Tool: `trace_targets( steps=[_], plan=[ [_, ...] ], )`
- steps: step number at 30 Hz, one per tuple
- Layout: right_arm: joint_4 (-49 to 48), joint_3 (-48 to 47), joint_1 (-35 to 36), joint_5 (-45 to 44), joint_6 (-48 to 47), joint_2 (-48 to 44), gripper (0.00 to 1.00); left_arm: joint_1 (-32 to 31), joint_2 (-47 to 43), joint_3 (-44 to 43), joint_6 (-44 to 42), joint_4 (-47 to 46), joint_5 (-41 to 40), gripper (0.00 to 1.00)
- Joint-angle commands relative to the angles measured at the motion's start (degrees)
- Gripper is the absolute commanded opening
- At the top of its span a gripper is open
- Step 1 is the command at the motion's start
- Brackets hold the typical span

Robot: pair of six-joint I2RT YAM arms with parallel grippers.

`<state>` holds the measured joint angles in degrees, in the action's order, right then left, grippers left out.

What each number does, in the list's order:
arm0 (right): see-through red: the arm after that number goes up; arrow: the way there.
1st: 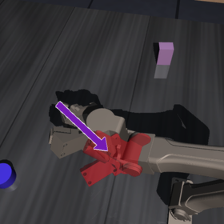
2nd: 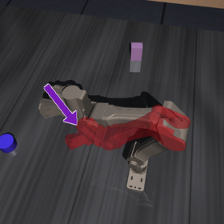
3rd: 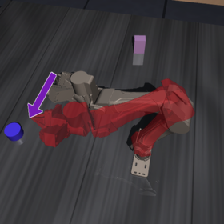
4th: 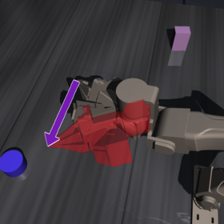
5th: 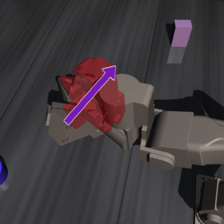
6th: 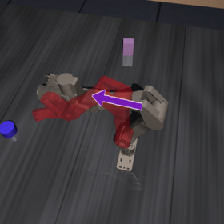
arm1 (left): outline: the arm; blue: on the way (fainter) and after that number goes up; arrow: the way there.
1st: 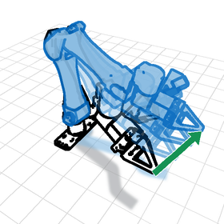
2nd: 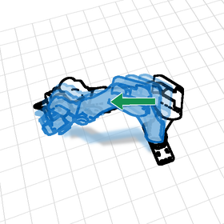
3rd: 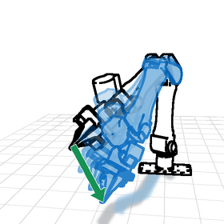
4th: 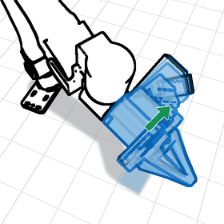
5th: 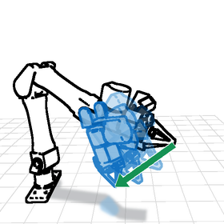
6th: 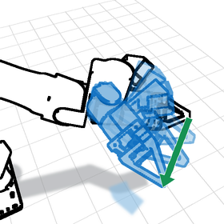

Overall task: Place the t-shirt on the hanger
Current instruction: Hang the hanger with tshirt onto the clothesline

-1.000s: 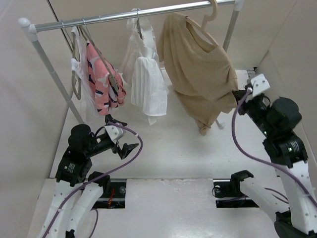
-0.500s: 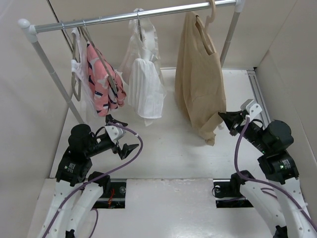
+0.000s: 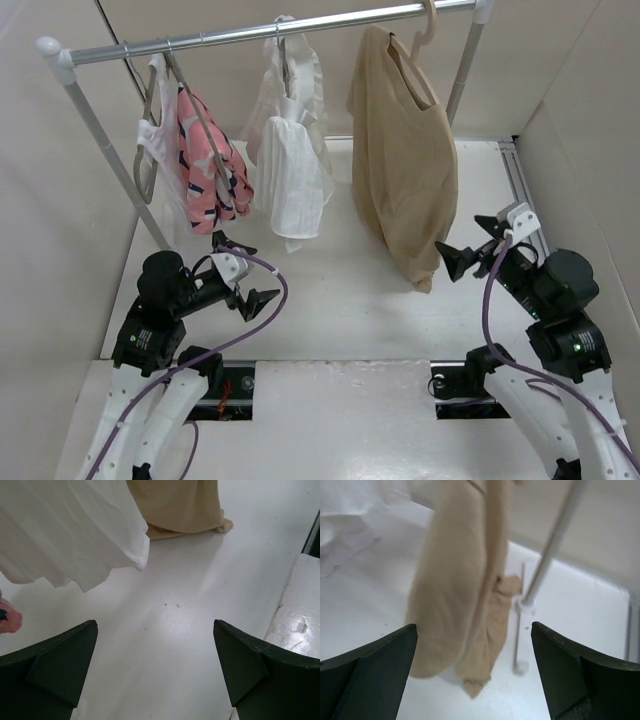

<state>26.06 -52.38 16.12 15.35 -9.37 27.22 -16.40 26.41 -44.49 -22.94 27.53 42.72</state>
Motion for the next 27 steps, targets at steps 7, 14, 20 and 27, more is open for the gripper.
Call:
trace_targets(
  steps=[7, 14, 20, 27],
  plan=[
    [17.4, 12.6, -0.2, -22.0, 22.9, -15.9, 1.00, 0.0, -2.1, 2.5, 9.7, -9.7, -17.1, 1.00],
    [20.2, 18.2, -0.2, -22.0, 36.9, -16.6, 1.00, 0.0, -5.8, 10.2, 6.6, -16.4, -33.4, 1.00],
    [22.9, 18.8, -0.2, -23.4, 36.9, -14.5, 1.00, 0.0, -11.6, 18.4, 1.6, -17.2, -33.4, 1.00],
    [22.9, 21.7, -0.2, -23.4, 38.6, -17.9, 1.00, 0.0, -11.6, 19.1, 0.6, -16.6, -31.7, 1.00]
  ],
)
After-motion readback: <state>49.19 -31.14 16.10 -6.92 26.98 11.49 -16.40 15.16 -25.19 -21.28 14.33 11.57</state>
